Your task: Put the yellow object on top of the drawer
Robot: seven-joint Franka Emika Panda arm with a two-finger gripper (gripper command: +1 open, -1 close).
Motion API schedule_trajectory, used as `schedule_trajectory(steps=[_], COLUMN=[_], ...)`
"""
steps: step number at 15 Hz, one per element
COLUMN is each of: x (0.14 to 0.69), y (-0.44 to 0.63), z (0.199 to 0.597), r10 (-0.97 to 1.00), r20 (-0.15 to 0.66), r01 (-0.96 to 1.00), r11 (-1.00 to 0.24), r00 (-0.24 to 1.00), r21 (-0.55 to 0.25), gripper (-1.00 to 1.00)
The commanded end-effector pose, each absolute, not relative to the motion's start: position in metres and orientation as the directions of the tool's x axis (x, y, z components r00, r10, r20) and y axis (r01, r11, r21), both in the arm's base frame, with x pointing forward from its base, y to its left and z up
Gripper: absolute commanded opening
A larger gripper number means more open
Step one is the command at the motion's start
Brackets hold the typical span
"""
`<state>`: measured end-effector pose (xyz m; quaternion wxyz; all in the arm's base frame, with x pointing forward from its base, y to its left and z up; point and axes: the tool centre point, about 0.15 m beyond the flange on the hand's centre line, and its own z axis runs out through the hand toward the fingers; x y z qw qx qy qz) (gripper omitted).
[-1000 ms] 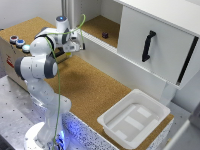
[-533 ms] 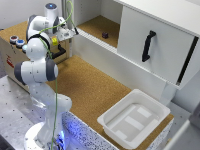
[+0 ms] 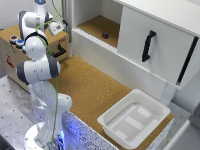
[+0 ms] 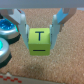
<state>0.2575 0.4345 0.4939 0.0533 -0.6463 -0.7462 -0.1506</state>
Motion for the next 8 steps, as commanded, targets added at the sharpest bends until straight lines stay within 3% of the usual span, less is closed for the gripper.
schedule_trajectory(steps=[1, 8], x=[0.300, 0.314], y=[0.491, 0.496], z=[0.489, 0.459], r10=[0.964, 0.975], r20=[0.194, 0.111], r01=[0.983, 0.981], r11=[0.167, 0.188], r00=[-0.180, -0.193], r21=[0.080, 0.054], gripper=[-1.00, -1.00])
